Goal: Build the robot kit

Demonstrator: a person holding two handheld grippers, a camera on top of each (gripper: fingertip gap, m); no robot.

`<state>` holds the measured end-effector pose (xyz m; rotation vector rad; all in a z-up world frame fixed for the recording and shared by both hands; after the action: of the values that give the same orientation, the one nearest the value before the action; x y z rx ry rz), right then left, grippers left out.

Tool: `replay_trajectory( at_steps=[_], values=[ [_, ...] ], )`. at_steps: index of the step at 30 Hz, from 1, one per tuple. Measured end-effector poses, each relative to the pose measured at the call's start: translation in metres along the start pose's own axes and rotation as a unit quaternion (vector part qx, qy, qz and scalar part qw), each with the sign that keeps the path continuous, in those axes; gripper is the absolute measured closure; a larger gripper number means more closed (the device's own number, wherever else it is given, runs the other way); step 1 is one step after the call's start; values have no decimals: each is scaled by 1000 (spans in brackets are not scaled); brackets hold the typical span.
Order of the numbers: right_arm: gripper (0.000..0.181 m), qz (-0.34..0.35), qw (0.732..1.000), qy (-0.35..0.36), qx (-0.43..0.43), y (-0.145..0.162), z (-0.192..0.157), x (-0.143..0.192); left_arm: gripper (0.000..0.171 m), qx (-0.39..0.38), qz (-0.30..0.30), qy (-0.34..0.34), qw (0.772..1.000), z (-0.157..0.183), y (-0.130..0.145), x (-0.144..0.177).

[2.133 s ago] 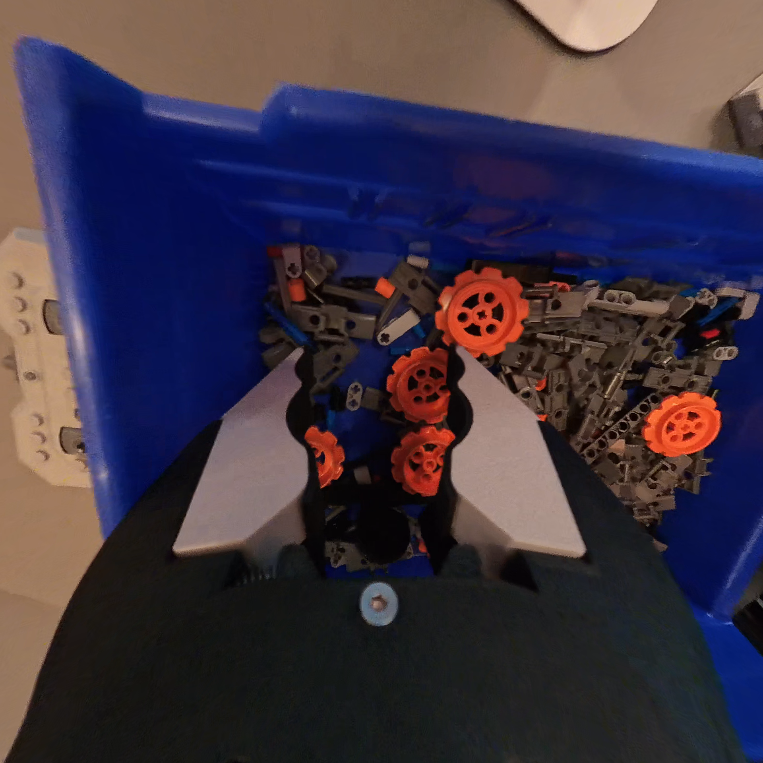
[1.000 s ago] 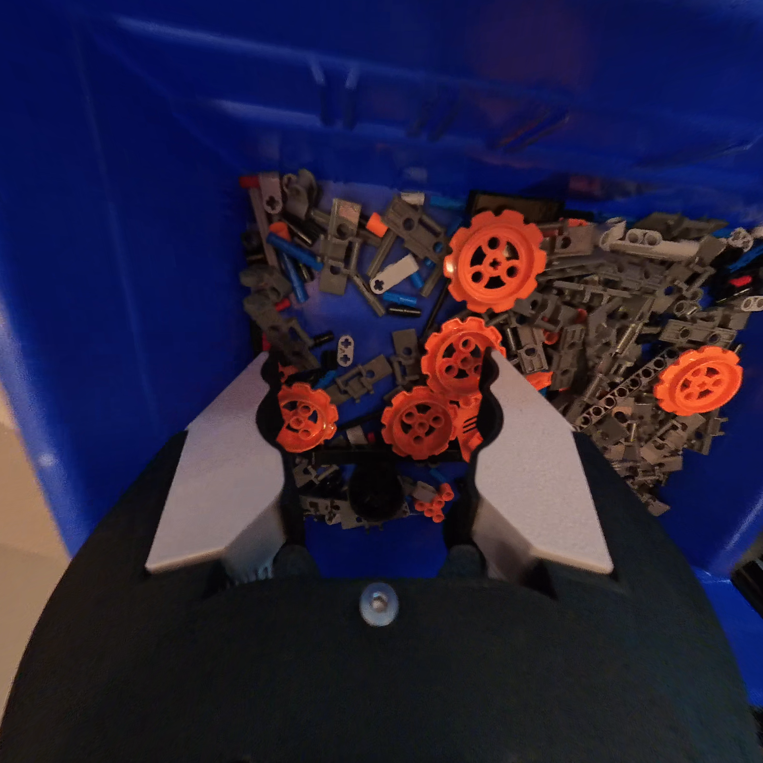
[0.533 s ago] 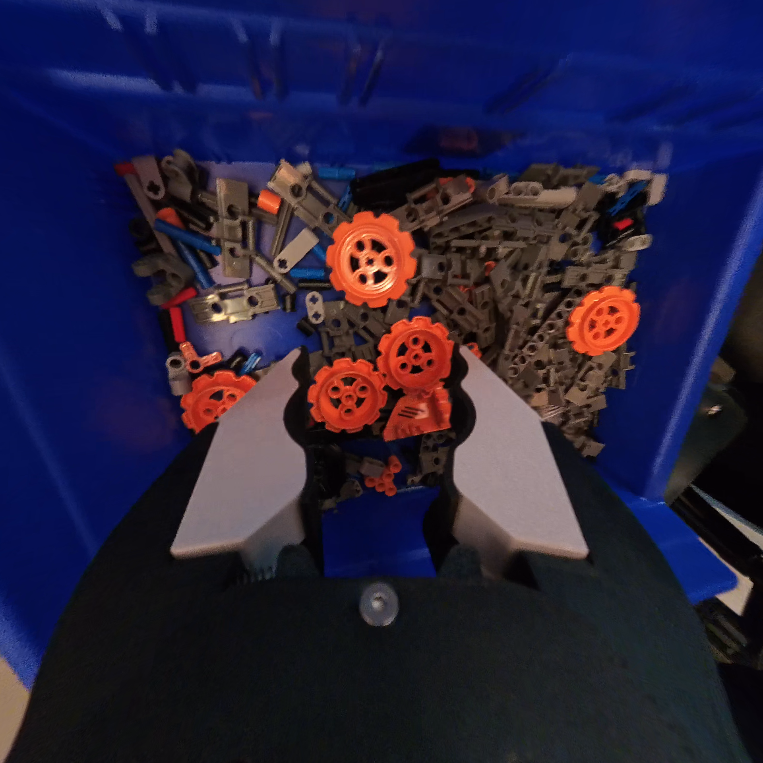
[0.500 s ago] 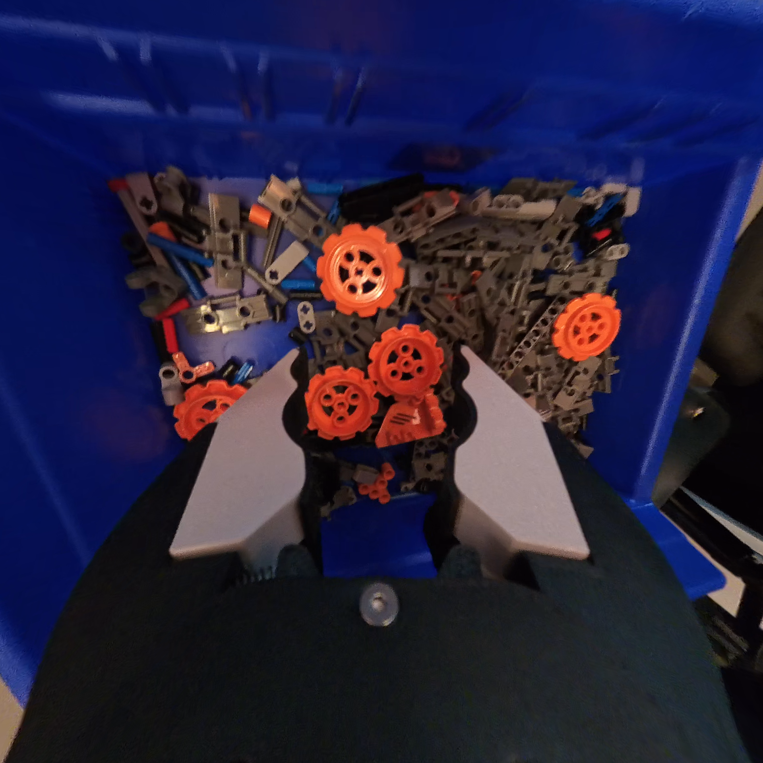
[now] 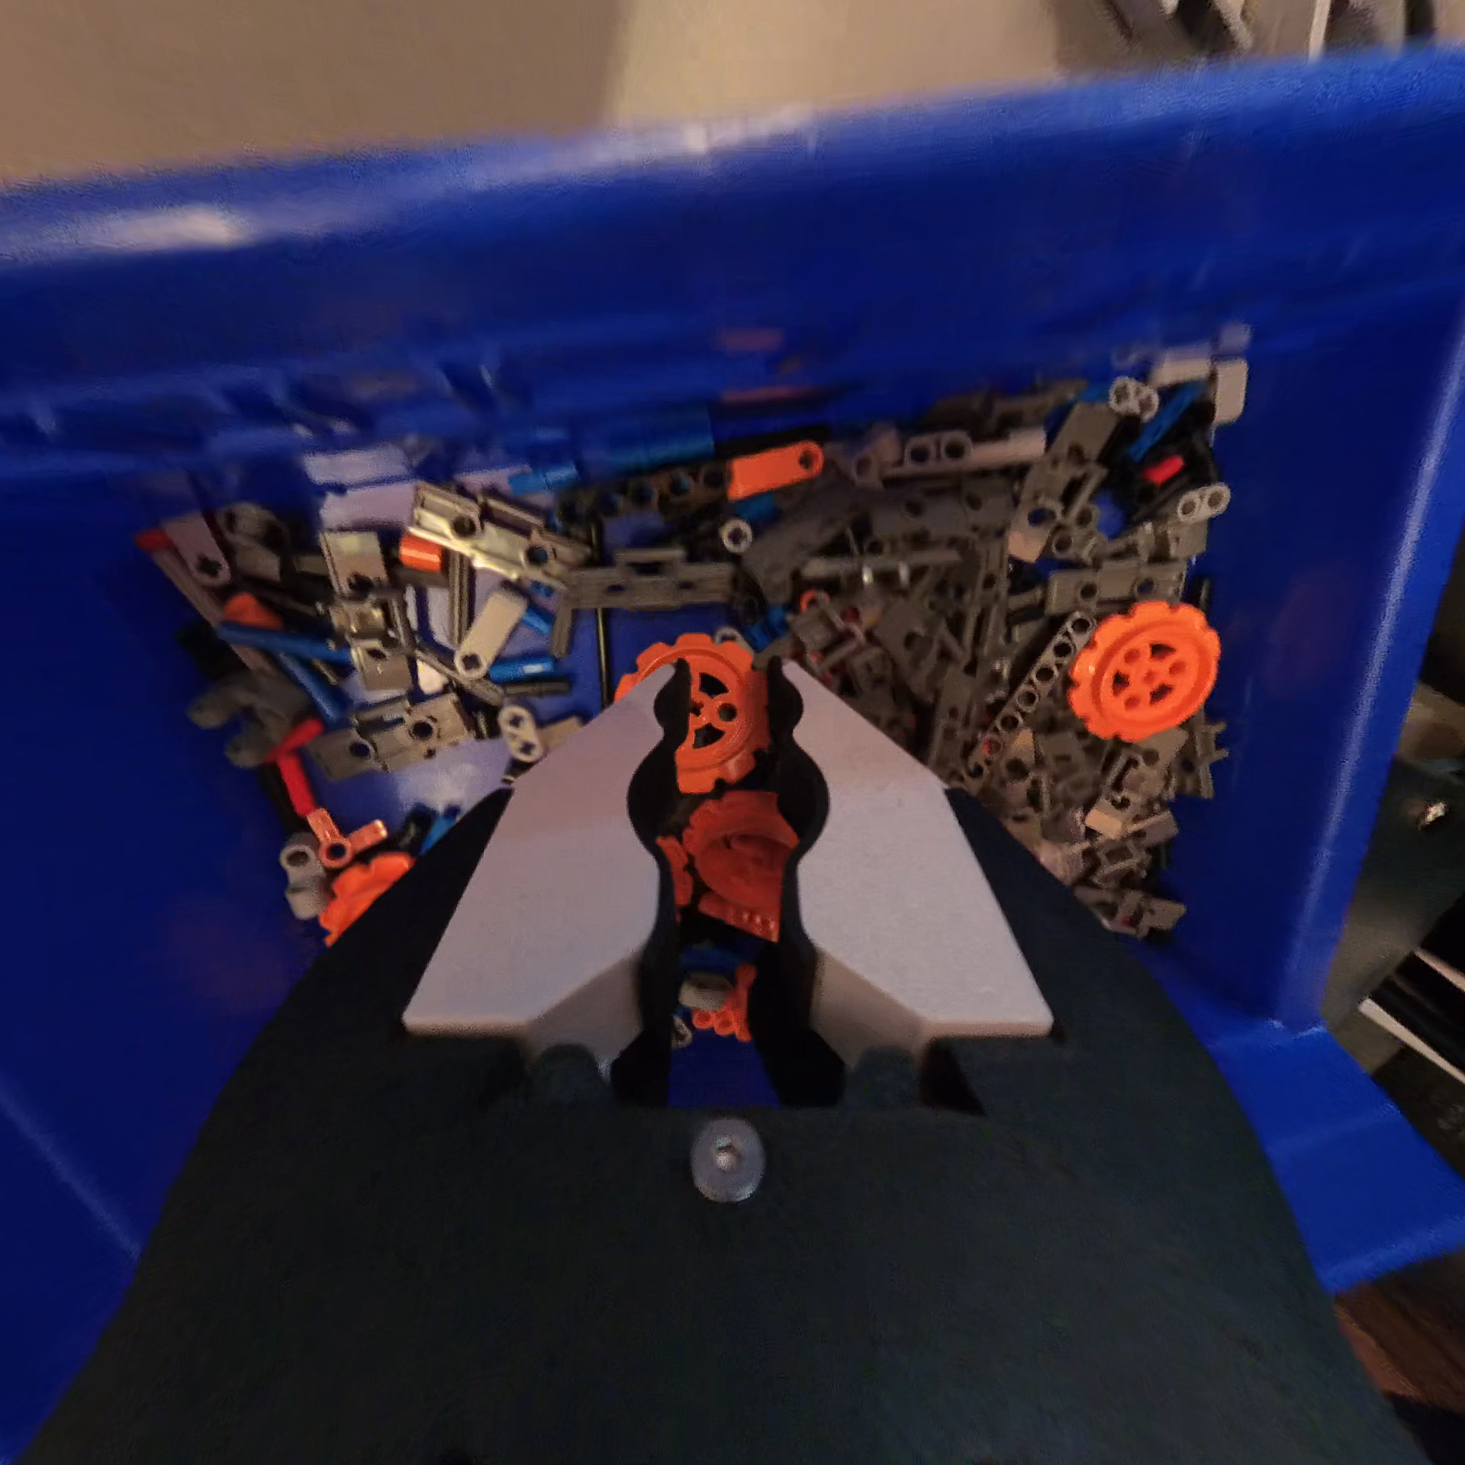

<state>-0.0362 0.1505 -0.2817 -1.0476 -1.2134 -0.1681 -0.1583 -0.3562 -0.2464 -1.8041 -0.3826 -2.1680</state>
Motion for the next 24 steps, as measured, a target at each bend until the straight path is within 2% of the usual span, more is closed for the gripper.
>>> replay_trajectory(
  at_steps=[4, 7, 11, 13, 16, 22, 23, 24],
  values=[
    [155, 0, 1000, -1, -1, 0, 0, 0, 156, 25, -28, -2, 999, -4, 23, 2],
    [155, 0, 1000, -1, -1, 0, 0, 0, 150, 44, 2, -20, 999, -11, 28, 11],
    [155, 0, 1000, -1, -1, 0, 0, 0, 138, 4, 71, -3, 997, 3, 7, 23],
    [155, 0, 1000, -1, -1, 0, 0, 0, 127, -15, 72, 8, 997, 10, -4, 20],
    [155, 0, 1000, 0, 0, 0, 0, 0, 125, -36, 42, 14, 998, 17, -13, 3],
    [155, 0, 1000, 0, 0, 0, 0, 0, 144, -44, 34, 12, 998, 20, -14, -6],
    [155, 0, 1000, 0, 0, 0, 0, 0, 164, -49, 30, 14, 998, 21, -11, -6],
    [155, 0, 1000, -1, 0, 0, 0, 0, 170, -51, 29, 5, 998, 22, -9, -6]
  ],
)
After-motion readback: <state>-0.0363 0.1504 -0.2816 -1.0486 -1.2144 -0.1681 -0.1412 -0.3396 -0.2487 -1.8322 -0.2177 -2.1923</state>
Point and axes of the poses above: each gripper's, where its closed fingertips meet, x back along the fingers, y out of its underside, z = x × y across the jaws, the point moved 8 cm from there along x, back along the fingers, and after that the axes turned 13 degrees about -z, right-handed, at the moved point
